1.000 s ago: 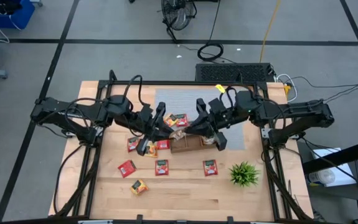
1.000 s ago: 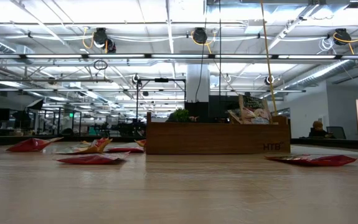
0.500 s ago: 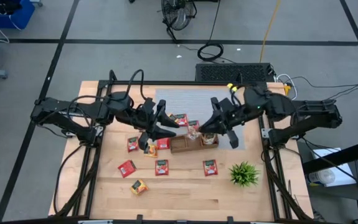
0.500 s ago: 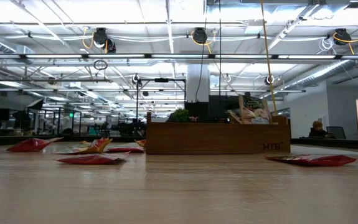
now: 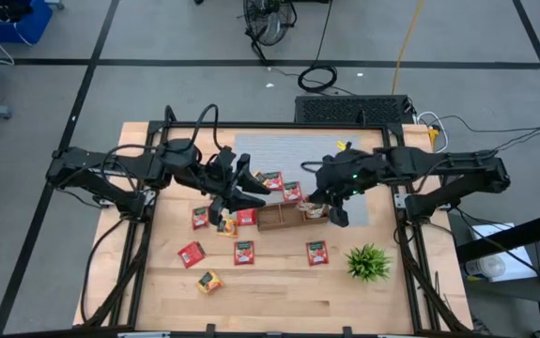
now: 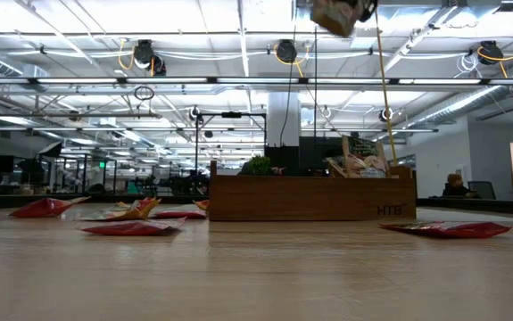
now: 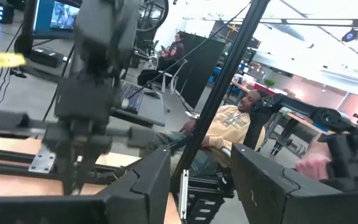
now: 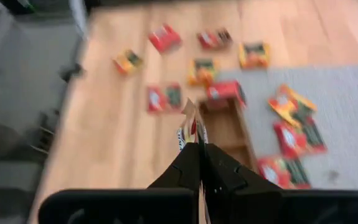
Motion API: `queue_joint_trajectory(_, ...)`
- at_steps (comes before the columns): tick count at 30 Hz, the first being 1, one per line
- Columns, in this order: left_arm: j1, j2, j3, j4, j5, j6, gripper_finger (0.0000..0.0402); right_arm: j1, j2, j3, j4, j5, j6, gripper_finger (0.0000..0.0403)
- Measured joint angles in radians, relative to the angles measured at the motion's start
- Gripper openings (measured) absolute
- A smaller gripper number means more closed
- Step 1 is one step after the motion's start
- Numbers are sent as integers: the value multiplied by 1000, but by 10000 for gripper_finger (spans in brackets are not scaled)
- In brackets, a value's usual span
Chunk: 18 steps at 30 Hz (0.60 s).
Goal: Pick & Place Tea
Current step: Put the brown tea bag into the right section of the wooden organizer
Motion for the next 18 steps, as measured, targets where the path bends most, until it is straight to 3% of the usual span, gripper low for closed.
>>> queue_joint_trajectory(9,0,0,0,2,0,3,170,0,48,-97,-40,29,-22,0)
queue_joint_trajectory(18,0,0,0,3,0,8,170,-2,47,-320,129,30,2,0)
